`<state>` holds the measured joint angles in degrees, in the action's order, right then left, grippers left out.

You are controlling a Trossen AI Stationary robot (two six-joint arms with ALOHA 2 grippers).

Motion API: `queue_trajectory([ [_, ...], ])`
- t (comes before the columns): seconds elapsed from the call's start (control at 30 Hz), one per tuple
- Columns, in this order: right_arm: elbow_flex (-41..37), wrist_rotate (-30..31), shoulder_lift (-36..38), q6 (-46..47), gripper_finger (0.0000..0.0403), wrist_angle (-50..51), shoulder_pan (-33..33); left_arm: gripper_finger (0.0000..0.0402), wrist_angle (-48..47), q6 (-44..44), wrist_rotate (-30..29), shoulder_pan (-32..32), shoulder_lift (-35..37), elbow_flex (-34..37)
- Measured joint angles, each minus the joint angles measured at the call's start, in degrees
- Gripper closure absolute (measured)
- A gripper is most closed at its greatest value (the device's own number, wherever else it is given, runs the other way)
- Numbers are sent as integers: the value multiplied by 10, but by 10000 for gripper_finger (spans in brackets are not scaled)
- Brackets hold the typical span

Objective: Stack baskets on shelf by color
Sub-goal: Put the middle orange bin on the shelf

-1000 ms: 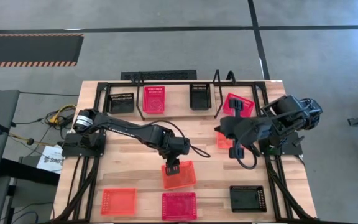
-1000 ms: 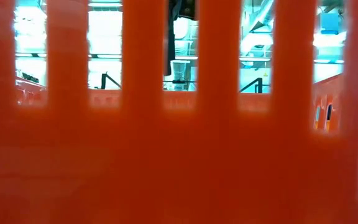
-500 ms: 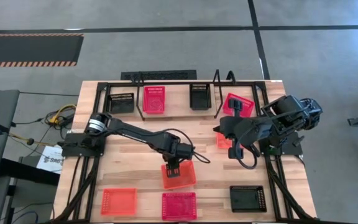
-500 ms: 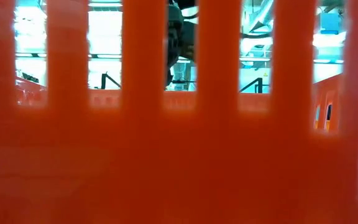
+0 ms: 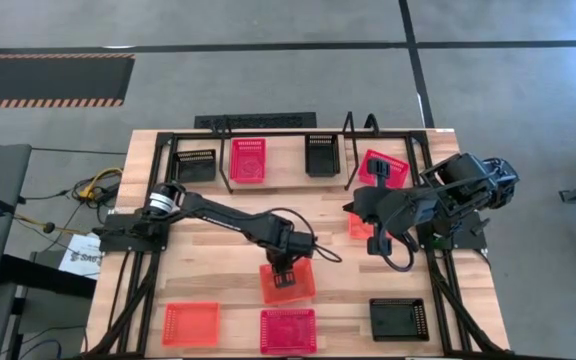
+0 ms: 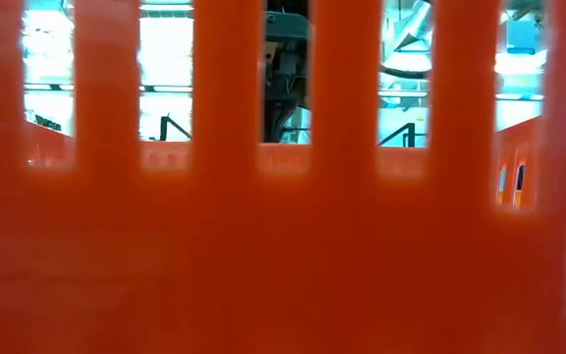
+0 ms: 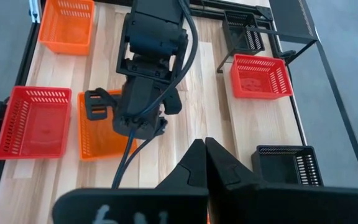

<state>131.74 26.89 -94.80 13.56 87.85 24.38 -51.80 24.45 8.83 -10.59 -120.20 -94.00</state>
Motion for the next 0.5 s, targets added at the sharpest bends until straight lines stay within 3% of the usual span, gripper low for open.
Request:
queue_trajectory([
  [0.07, 0, 0, 0, 0, 400, 0, 0, 386, 5, 12, -4, 2, 0, 0],
  [0.33, 0, 0, 0, 0, 400, 21, 4, 400, 3, 58, -53, 25, 71, 0],
  [0.5, 0, 10, 12, 0, 401, 21, 7, 401, 18, 118, -187, 40, 170, 0],
])
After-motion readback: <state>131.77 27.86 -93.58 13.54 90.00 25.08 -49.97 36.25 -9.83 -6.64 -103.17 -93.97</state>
